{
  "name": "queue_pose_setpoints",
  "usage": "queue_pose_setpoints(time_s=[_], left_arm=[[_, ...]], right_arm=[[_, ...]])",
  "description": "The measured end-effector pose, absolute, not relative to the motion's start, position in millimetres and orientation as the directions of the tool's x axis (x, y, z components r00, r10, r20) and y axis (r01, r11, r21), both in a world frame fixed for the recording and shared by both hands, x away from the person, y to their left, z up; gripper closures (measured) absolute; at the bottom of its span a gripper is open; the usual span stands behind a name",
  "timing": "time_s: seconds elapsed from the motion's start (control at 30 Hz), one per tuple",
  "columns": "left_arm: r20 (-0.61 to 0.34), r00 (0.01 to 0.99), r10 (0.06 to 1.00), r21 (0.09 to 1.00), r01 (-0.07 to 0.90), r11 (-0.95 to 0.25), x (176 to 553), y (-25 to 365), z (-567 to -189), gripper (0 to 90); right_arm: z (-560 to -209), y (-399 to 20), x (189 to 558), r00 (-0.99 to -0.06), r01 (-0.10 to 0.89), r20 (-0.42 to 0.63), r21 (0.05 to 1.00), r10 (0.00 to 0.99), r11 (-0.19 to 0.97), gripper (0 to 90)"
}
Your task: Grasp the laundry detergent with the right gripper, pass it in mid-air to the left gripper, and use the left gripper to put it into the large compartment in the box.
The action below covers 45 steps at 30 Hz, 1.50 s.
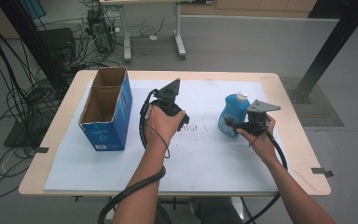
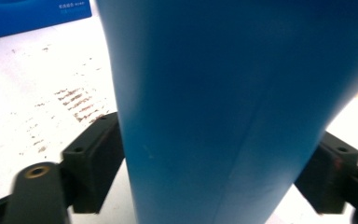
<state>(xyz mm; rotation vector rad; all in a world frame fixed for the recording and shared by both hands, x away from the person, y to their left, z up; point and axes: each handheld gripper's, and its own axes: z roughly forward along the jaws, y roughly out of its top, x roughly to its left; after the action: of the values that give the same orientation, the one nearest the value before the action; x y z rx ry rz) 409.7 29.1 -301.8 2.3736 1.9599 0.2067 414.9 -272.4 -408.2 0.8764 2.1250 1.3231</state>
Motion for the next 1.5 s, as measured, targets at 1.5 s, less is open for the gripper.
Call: queue_pose_setpoints(time_s=[1.5], left_arm=[[0.077,0.185,0.98,0.128,0.973,-0.194,407.8,31.6,-298.4,6.5]], right_arm=[[-412.7,-273.7,417.7,-0.712,0.271,-0.045,0.903,0.7,0.333,41.7]])
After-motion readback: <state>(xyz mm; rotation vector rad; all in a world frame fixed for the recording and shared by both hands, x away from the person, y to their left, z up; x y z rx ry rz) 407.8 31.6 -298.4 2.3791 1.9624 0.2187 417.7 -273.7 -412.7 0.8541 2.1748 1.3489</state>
